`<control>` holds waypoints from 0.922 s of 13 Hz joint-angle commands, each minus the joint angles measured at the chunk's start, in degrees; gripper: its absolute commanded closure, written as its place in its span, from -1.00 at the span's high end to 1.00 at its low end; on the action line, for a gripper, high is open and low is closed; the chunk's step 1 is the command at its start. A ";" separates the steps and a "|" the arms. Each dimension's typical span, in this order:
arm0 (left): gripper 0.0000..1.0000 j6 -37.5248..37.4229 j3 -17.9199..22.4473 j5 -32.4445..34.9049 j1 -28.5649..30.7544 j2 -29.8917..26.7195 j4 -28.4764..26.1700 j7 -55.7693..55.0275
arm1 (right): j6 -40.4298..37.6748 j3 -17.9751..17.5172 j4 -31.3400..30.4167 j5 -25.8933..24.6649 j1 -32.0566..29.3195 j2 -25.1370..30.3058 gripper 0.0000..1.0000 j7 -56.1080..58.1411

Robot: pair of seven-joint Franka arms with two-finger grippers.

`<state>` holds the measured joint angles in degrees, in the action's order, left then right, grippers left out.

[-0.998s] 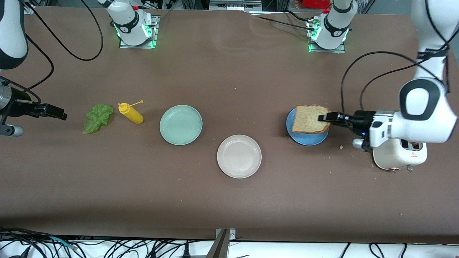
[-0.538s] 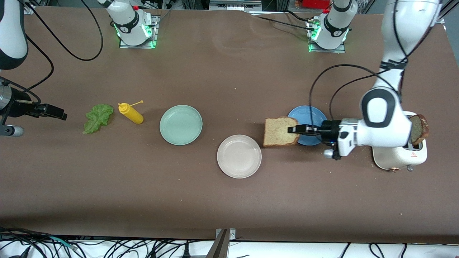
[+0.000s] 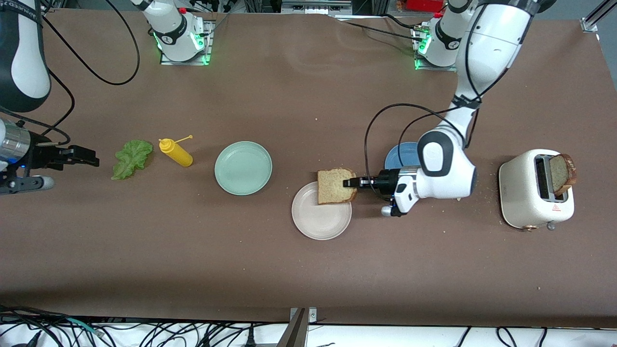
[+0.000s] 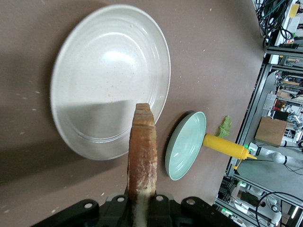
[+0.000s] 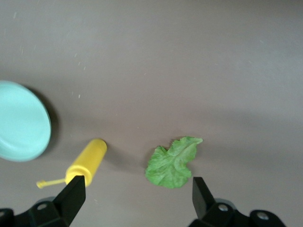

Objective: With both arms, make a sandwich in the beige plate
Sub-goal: 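Carry the toast over the beige plate with the left gripper, then lower the toast onto the beige plate while the right gripper grasps the bottle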

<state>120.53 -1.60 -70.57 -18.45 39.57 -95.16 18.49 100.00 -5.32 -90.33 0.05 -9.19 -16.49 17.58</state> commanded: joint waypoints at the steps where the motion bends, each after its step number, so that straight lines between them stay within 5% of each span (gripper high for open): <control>1: -1.00 1.28 0.72 -4.05 -2.37 1.21 1.74 0.41 | 1.43 1.35 -5.45 6.24 -0.91 1.28 0.99 17.77; 10: -1.00 3.04 0.72 -10.65 -3.96 7.09 8.05 0.58 | 3.53 9.44 -19.96 28.93 -1.00 1.63 0.99 64.30; 11: -0.76 3.04 0.81 -10.21 -3.96 7.71 9.02 1.54 | 4.32 9.45 -21.63 31.48 -0.92 1.63 0.99 68.34; 12: 0.45 3.04 0.98 -10.03 -3.88 7.80 9.38 4.85 | 6.33 9.45 -23.99 32.98 -0.92 2.07 0.99 72.82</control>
<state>123.43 -1.53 -78.77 -21.57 45.33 -89.07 19.48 103.33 4.08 -109.32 29.49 -9.90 -16.57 83.01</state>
